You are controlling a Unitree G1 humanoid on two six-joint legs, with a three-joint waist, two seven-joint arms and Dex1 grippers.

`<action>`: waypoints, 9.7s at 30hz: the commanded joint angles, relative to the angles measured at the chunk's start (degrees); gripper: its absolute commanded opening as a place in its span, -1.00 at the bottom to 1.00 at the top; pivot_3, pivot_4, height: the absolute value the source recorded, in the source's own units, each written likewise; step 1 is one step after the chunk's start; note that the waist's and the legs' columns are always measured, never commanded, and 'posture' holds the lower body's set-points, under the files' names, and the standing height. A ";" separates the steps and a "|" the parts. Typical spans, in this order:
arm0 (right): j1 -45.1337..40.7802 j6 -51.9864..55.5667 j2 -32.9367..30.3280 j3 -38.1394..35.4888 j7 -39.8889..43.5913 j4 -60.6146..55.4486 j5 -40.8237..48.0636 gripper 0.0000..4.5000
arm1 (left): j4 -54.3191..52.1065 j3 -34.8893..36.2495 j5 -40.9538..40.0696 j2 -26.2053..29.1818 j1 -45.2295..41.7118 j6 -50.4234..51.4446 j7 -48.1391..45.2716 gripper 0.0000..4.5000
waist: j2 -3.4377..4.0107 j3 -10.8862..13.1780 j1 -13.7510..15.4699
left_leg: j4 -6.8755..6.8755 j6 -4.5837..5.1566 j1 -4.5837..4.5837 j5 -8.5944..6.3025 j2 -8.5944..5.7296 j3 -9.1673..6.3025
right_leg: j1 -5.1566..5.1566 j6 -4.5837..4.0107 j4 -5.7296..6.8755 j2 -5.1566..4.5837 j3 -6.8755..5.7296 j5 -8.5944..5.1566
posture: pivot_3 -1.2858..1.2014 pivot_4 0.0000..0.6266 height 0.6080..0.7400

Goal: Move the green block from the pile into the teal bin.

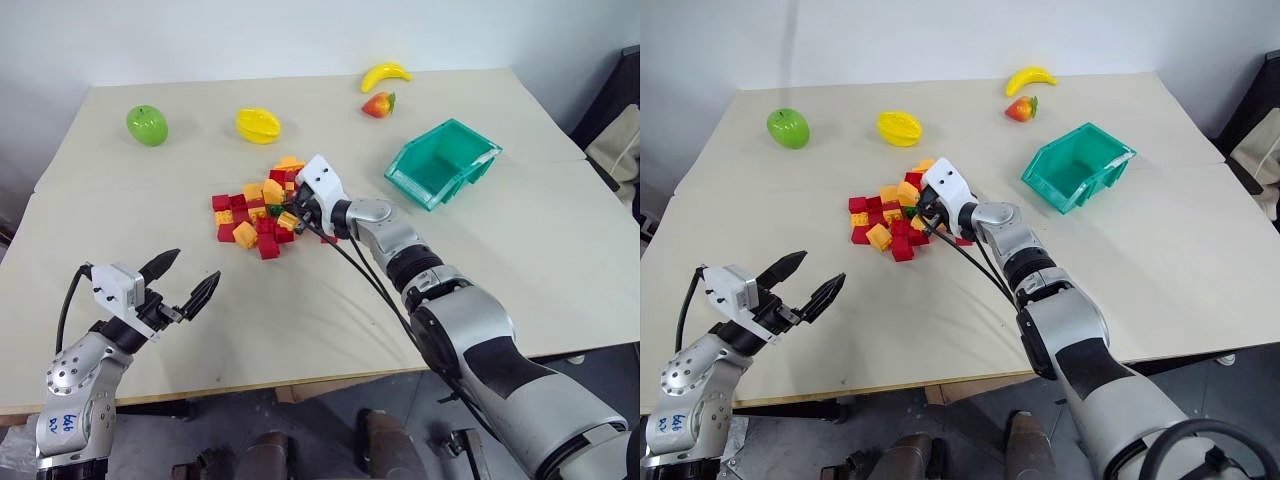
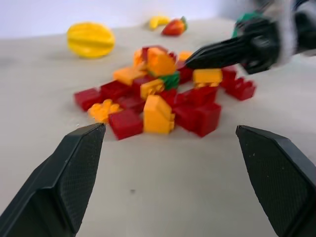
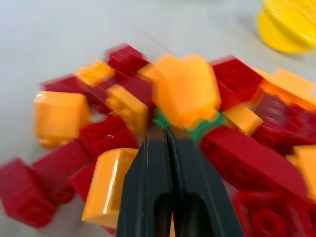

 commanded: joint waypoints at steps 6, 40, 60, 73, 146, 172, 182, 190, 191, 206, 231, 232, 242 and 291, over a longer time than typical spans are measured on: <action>22.99 6.77 -13.90 -1.59 17.95 -43.55 10.39 -0.96 | 9.29 -9.45 4.96 0.13 -16.52 0.89 -1.76 1.00 | 0.00 0.00 2.72 | 0.20 0.06 -0.04 -0.01 -0.18 -0.14 | 0.14 0.02 0.04 -0.12 -0.07 0.01 | 0.03 -0.52 1.00; 70.62 23.43 -31.79 -28.06 2.19 -95.75 37.11 0.86 | 77.84 -22.60 24.42 -12.73 -68.37 -16.81 -7.23 -1.00 | -0.17 0.09 6.10 | 0.22 0.31 -0.09 0.07 -0.24 0.95 | 0.27 0.41 -0.52 -0.09 -0.21 0.22 | 0.03 -0.52 1.00; 70.51 23.06 -31.01 -25.79 -3.97 -98.68 38.62 0.99 | 86.62 -14.74 26.35 -11.86 -70.48 -13.61 6.75 -1.00 | -0.25 0.14 6.18 | 0.22 0.32 -0.10 0.08 -0.26 0.94 | 0.26 0.43 -0.50 -0.10 -0.21 0.23 | 0.03 -0.52 1.00; 71.14 21.67 -30.71 -25.16 -2.78 -97.11 38.39 1.00 | 80.95 -11.75 22.49 -4.02 -66.33 -15.72 -13.37 -0.73 | -0.25 0.14 5.22 | 0.20 0.32 -0.04 0.08 -0.22 1.04 | 0.24 0.43 -0.46 -0.09 -0.21 0.23 | 0.03 -0.52 1.00; 71.90 14.88 -25.87 -20.54 -6.47 -95.98 34.52 1.00 | 85.79 -21.08 32.48 -16.31 -79.47 13.95 24.86 0.98 | -0.34 0.08 5.67 | 0.25 0.37 0.10 0.08 -0.26 1.16 | 0.28 0.45 -0.35 -0.12 -0.05 0.26 | 0.03 -0.52 1.00; 71.05 15.01 -25.08 -20.46 -7.26 -96.41 34.02 1.00 | 85.06 -20.15 33.12 -15.47 -75.71 8.15 14.44 -0.30 | -0.40 -0.10 5.85 | 0.12 0.37 0.62 0.07 -0.23 1.50 | 0.52 0.45 -0.28 -0.11 0.27 0.25 | 0.03 -0.52 1.00; 71.49 14.87 -23.48 -19.42 -7.47 -96.47 33.34 1.00 | 83.31 -19.39 32.19 -9.26 -74.60 2.49 5.54 0.14 | -0.41 -0.09 5.84 | 0.12 0.38 0.51 0.06 -0.24 1.56 | 0.39 0.45 -0.26 -0.10 0.31 0.25 | 0.03 -0.52 1.00; 71.37 14.88 -23.05 -19.09 -7.48 -96.48 33.20 1.00 | 83.43 -21.83 34.21 -9.99 -73.48 2.13 5.54 0.98 | -0.43 -0.08 5.99 | 0.15 0.41 0.47 0.05 -0.25 1.53 | 0.39 0.46 -0.26 -0.11 0.30 0.26 | 0.03 -0.52 1.00; 71.37 14.90 -23.11 -19.20 -7.48 -96.50 33.26 1.00 | 83.51 -22.24 34.68 -9.98 -73.43 2.15 6.22 0.98 | -0.43 -0.08 5.97 | 0.15 0.41 0.47 0.05 -0.25 1.53 | 0.39 0.45 -0.27 -0.11 0.30 0.26 | 0.03 -0.52 1.00; 71.52 14.37 -23.26 -19.42 -7.17 -96.11 33.34 1.00 | 84.58 -20.74 33.73 -11.36 -74.76 12.08 11.08 0.35 | -0.43 -0.08 5.85 | 0.13 0.41 0.52 0.05 -0.24 1.55 | 0.40 0.45 -0.24 -0.11 0.32 0.26 | 0.03 -0.52 1.00; 81.67 16.46 -28.08 -29.41 -7.24 -101.44 36.38 1.00 | 66.24 -29.53 28.05 -17.62 -72.40 -21.60 -40.06 -0.35 | -0.52 -0.03 7.03 | 0.28 0.64 0.11 -0.06 -0.30 1.53 | 0.32 0.61 -0.57 -0.13 0.20 0.34 | 0.03 -0.52 1.00; 82.60 16.64 -28.54 -30.31 -7.09 -101.75 36.70 1.00 | 66.22 -30.31 28.56 -18.75 -72.29 -21.05 -39.91 -0.35 | -0.52 -0.03 6.99 | 0.29 0.67 0.08 -0.08 -0.30 1.55 | 0.32 0.64 -0.61 -0.13 0.20 0.35 | 0.03 -0.52 1.00; 98.05 19.26 -31.46 -42.24 -2.67 -103.78 41.50 1.00 | 76.88 -39.44 39.13 -30.12 -72.10 -20.71 -25.14 -0.35 | -0.54 -0.02 6.91 | 0.28 0.84 0.04 -0.12 -0.25 1.67 | 0.24 0.67 -0.67 -0.13 0.28 0.37 | 0.03 -0.52 1.00; 33.57 35.98 -49.57 12.68 25.94 -62.46 13.89 0.29 | 4.33 -13.98 0.31 10.15 -19.29 3.54 -35.39 1.00 | -0.44 -0.02 5.52 | 0.83 0.63 -0.20 -0.27 -0.11 0.72 | 0.22 0.54 -0.59 -0.14 0.03 0.46 | 0.03 -0.52 1.00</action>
